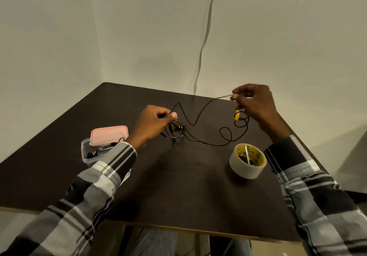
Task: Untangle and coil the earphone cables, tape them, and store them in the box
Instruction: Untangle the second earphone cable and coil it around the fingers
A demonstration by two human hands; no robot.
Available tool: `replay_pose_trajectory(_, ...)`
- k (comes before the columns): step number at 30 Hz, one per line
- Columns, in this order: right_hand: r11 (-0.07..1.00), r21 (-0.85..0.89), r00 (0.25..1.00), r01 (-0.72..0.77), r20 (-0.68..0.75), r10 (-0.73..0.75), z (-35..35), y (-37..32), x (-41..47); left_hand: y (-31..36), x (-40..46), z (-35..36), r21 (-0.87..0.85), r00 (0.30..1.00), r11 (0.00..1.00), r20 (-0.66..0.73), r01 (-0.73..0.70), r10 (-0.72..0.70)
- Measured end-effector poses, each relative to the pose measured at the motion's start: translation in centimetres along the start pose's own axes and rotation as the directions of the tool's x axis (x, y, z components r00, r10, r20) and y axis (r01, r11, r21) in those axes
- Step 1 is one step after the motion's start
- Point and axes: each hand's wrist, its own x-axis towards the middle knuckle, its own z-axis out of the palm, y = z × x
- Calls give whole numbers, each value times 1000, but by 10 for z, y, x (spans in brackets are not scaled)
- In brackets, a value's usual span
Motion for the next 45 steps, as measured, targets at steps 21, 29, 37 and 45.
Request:
replay_pose_trajectory(21, 949, -30, 950, 313, 0, -313, 29, -75, -7, 54, 18, 0, -90, 985, 985, 78, -149, 156)
replay_pose_trajectory(29, 938, 118, 917, 326, -281, -283, 1, -86, 7, 43, 14, -9, -191, 987, 978, 125, -77, 102)
replay_pose_trajectory(37, 935, 208, 942, 289, -236, -239, 0, -82, 7, 25, 10, -7, -218, 990, 976, 135, 0, 30)
replay_pose_trajectory(45, 961, 265, 996, 83, 19, -91, 16, -71, -9, 15, -5, 17, -200, 981, 978, 194, 50, -10)
